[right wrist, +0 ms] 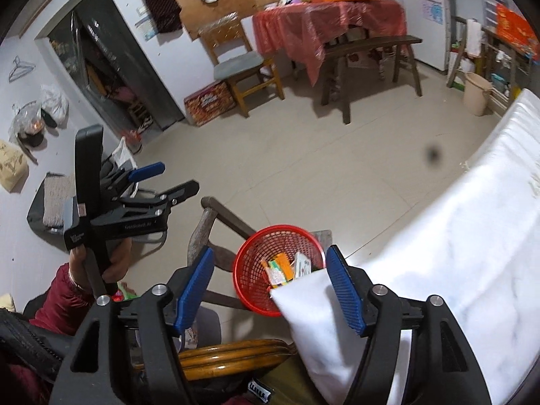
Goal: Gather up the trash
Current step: 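Open both grippers over the wastebasket and swing back toward the table, then move the left gripper to the crumpled plastic bag while the right grasps the red snack bag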
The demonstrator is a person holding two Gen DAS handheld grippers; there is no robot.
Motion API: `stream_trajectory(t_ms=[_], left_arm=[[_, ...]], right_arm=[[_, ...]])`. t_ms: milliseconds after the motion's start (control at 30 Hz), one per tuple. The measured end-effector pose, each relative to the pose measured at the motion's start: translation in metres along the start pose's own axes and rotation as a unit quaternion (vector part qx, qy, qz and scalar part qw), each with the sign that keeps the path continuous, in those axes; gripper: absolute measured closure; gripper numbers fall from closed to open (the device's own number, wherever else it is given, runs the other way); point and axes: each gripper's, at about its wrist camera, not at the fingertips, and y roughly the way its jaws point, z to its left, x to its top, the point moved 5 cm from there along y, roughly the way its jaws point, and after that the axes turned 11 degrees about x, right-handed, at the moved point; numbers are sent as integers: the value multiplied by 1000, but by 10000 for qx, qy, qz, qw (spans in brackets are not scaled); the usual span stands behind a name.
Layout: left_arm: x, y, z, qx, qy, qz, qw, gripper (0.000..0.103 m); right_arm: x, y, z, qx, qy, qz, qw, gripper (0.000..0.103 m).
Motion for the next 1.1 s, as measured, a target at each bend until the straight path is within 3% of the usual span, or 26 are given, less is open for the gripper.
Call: stream_trajectory(t_ms=[367,667,867,1100], left_arm=[[18,-37,-55,-121,552,-474,9973,7],[24,-60,-132,-356,1121,-742,9903,7],[26,-71,-217,-749,1511,-776,9826,7],[38,-82,-331,-1469,1949,-668,9675,7]], right_arm=[[-20,-76,-33,-379,306,-829,9954,24],[-57,-155,-81,-1045,682,-1646,9784,15],[-105,-212,-131,-1606,1183,-2112,9569,12],[-170,-284,-195,-2286,1963,-2666,9155,12]])
